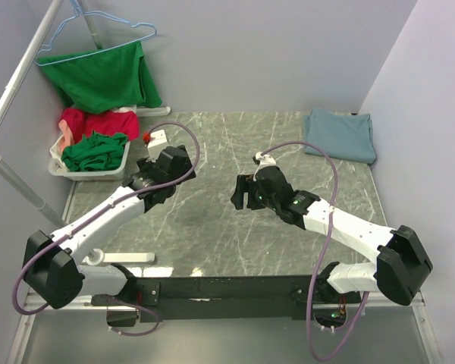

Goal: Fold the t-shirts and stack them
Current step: Reset both grippers

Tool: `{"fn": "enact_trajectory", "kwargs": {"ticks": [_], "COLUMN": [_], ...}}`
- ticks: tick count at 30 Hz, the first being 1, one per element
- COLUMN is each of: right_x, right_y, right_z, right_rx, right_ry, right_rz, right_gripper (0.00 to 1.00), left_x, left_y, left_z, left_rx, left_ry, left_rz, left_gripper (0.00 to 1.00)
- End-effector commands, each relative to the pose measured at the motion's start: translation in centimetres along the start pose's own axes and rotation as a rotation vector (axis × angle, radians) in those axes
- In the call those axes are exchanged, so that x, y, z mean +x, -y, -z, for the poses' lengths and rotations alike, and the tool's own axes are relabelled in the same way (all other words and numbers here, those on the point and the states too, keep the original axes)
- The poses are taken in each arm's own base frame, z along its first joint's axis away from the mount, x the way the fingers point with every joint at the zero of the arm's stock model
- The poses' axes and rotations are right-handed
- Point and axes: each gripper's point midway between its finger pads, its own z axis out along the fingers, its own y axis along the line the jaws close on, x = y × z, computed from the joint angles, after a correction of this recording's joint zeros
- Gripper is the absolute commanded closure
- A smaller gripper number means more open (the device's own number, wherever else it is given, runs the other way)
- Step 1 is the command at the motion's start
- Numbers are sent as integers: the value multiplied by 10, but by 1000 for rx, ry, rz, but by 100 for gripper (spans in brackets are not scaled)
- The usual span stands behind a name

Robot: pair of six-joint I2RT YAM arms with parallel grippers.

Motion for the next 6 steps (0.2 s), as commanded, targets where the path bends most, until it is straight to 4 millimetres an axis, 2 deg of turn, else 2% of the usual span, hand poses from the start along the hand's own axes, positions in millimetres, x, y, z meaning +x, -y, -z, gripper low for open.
{"fn": "enact_trajectory", "kwargs": {"ticks": [1,6], "right_x": [-14,-11], "right_y": [-9,-6], "right_z": [-1,-3], "right_rx": [-11,0], "right_ry": [43,34], "right_rz": [-2,-2], "right_gripper": [18,18], "left_x": [-15,-17], "left_y": [3,5], "left_z": [7,9], "left_rx": [-1,-3], "left_ry": [47,62], "left_rz": [19,17], "left_gripper": [1,0]}}
